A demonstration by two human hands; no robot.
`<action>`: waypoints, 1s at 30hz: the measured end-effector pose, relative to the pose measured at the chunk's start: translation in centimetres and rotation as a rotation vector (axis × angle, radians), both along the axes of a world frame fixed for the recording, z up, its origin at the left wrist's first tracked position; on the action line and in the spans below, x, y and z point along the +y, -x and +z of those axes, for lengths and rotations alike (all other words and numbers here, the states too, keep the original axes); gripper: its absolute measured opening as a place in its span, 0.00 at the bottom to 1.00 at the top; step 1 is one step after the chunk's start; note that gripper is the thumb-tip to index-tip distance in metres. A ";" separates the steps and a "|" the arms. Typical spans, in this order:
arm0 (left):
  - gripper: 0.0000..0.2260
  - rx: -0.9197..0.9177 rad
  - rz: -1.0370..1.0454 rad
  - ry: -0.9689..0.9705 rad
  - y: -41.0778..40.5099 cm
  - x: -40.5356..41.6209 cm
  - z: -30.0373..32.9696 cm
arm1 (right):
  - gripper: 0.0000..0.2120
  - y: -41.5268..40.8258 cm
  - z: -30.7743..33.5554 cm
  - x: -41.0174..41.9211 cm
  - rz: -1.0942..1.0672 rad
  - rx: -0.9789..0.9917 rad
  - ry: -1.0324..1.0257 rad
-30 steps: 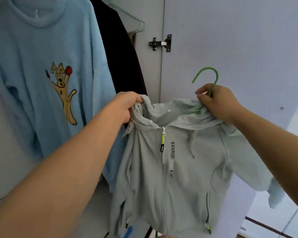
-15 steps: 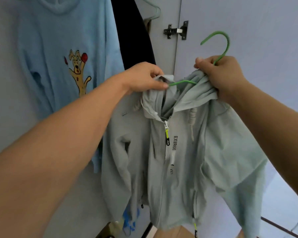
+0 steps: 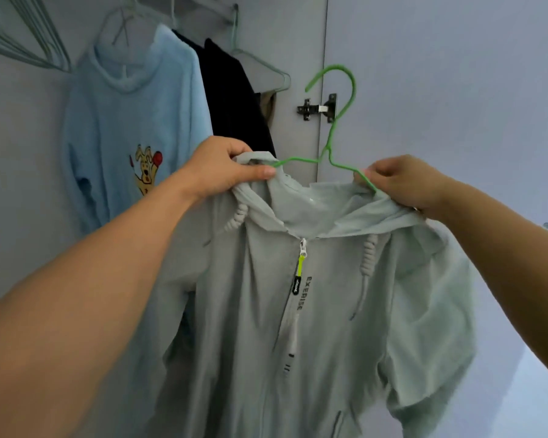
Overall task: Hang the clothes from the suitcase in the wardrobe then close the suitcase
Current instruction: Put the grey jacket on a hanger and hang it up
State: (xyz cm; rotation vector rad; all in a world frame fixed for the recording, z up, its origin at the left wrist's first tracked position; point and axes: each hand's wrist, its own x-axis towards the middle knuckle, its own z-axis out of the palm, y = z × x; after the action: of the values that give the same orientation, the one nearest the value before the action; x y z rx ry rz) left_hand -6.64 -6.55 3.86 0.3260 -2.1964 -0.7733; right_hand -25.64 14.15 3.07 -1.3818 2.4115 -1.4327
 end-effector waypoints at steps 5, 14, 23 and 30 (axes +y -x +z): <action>0.18 0.071 0.098 -0.019 -0.3 -1.2 1.0 | 0.37 -0.4 1.5 1.0 -0.009 -0.057 -0.012; 0.12 0.274 0.160 -0.027 -2.1 -2.9 4.6 | 0.22 -1.6 5.0 1.1 0.038 0.148 0.023; 0.11 0.698 0.425 -0.050 -3.9 -7.4 8.1 | 0.10 -4.9 11.2 -0.6 0.231 0.088 0.185; 0.35 0.581 0.594 -0.332 -4.1 -10.9 9.9 | 0.14 -10.5 13.8 -7.9 -0.057 0.538 0.281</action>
State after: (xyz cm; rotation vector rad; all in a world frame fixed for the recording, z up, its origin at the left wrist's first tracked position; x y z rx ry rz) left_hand -2.59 -17.43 13.71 0.7694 -1.3229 -0.7652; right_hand -15.18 6.24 16.83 -2.0027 2.6326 -1.6374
